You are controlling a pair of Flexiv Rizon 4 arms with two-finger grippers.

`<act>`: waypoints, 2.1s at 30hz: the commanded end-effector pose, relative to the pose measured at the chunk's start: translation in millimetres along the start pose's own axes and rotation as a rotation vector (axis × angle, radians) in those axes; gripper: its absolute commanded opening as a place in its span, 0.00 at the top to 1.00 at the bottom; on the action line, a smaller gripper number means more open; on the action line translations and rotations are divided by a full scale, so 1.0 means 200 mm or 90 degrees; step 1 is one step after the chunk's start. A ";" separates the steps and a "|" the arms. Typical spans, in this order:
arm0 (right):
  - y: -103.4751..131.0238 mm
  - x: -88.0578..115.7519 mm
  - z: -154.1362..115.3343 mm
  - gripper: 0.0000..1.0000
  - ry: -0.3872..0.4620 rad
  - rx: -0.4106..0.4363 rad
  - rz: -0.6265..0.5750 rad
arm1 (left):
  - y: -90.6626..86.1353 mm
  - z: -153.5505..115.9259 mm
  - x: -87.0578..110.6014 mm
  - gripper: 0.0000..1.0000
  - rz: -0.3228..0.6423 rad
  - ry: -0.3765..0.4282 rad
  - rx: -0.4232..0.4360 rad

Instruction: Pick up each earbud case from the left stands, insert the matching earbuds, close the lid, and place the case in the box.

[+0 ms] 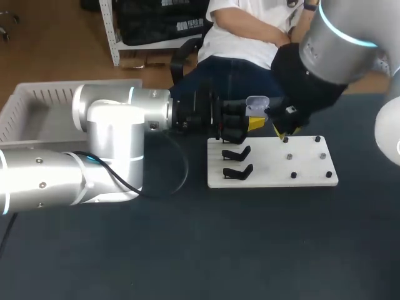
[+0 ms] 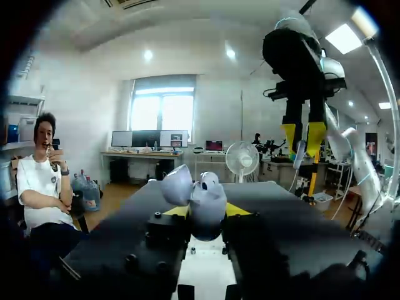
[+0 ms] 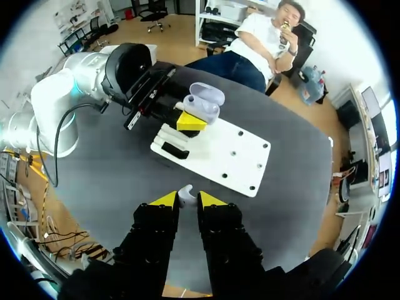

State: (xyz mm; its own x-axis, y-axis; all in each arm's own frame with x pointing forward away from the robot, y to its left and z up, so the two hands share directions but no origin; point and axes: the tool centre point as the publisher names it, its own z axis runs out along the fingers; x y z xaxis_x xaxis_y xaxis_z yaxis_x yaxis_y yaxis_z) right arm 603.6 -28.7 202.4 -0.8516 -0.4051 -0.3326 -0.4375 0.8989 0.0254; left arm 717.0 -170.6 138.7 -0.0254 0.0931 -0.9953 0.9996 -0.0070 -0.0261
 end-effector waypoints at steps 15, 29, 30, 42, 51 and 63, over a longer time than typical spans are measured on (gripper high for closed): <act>0.00 -0.36 0.04 1.00 -0.015 0.014 -0.026 | -0.01 0.00 0.00 1.00 0.002 -0.003 -0.004; -0.02 -0.43 0.13 1.00 -0.027 0.013 -0.053 | -0.01 0.00 0.00 1.00 0.002 -0.003 -0.004; -0.02 -0.43 0.13 1.00 -0.029 0.013 -0.054 | -0.01 0.00 0.00 1.00 0.002 -0.003 -0.004; -0.03 -0.46 0.17 1.00 -0.028 0.009 -0.071 | -0.01 0.00 0.00 1.00 0.002 -0.003 -0.004; -0.04 -0.46 0.20 1.00 -0.024 0.006 -0.079 | -0.01 0.00 0.00 1.00 0.002 -0.003 -0.004; -0.04 -0.46 0.21 1.00 -0.021 0.003 -0.077 | -0.01 0.00 0.00 1.00 0.002 -0.003 -0.004</act>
State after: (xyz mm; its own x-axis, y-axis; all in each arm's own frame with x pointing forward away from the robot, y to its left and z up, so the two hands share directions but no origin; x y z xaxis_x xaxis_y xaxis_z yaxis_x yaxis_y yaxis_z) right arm 696.9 7.3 193.4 -0.7833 -0.5051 -0.3624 -0.5349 0.8447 -0.0212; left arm 717.0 -170.5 138.7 -0.0254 0.0931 -0.9953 0.9996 -0.0069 -0.0261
